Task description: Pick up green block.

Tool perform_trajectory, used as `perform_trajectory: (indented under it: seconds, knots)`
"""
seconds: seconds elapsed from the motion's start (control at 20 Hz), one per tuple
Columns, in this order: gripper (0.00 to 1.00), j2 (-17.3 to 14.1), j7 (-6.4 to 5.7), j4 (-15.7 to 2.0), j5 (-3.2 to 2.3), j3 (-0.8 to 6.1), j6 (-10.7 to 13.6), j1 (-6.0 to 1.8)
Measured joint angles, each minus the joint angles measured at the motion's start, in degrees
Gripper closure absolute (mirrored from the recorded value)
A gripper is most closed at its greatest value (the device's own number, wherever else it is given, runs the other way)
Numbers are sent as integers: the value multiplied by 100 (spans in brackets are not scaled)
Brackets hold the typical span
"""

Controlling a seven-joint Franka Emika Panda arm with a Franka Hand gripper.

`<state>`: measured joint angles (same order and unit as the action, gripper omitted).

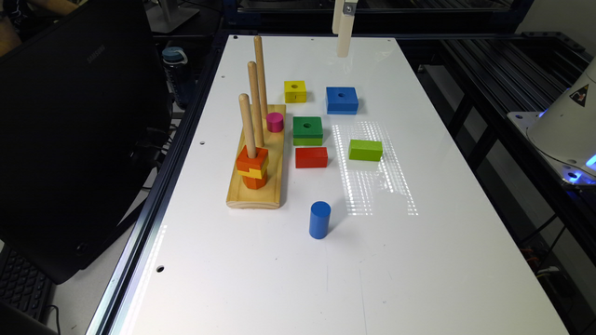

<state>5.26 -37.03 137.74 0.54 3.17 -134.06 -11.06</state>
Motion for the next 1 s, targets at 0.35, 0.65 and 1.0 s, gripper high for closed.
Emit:
perform_trajectory:
  seconds: [0.35, 0.65, 1.0]
  knots:
    - [0, -193, 0, 3, 0, 1, -150, 0]
    - [0, -348, 0, -3, 0, 1, -309, -1]
    - [0, -348, -6, -18, 5, 17, -309, 1]
